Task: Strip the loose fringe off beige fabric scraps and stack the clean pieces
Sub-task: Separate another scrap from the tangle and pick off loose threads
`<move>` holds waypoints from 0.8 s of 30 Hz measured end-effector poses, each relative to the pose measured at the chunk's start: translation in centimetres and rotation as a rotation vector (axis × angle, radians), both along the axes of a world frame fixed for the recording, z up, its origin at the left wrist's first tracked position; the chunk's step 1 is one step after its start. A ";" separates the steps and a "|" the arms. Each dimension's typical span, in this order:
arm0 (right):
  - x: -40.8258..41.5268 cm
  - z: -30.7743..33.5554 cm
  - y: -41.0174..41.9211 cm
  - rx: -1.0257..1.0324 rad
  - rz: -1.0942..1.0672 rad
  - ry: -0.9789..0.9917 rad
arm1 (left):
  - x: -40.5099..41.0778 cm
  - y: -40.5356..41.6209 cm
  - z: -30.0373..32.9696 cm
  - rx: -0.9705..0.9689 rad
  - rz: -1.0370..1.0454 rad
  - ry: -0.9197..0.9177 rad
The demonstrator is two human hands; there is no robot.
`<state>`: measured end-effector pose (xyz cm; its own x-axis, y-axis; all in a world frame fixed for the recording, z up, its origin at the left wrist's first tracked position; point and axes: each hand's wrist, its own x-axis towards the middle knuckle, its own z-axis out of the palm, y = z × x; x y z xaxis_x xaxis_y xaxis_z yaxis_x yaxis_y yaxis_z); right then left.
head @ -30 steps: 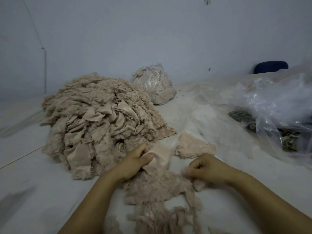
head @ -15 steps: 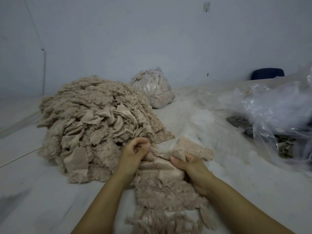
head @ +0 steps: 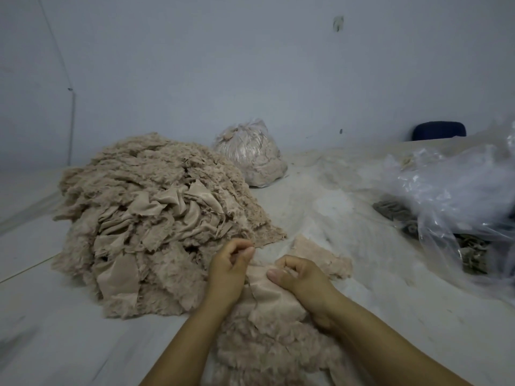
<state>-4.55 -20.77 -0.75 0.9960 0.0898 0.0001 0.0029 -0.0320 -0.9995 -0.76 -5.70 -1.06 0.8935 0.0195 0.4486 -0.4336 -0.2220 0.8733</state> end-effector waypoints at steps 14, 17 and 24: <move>-0.6 -1.3 -0.2 0.011 0.153 -0.022 | 0.1 -0.1 -1.7 -0.310 -0.199 0.355; -0.7 -1.7 -1.0 0.196 0.122 -0.010 | 1.5 1.6 -1.7 -0.342 0.167 0.362; -0.1 -1.9 -0.7 0.165 -0.215 -0.166 | -0.5 0.6 -2.8 0.424 -0.356 0.209</move>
<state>-4.66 -21.49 -2.67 0.9772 -0.1380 0.1612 0.1772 0.1126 -0.9777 -1.27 -5.13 -3.86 0.8825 -0.4403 0.1656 -0.3737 -0.4425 0.8152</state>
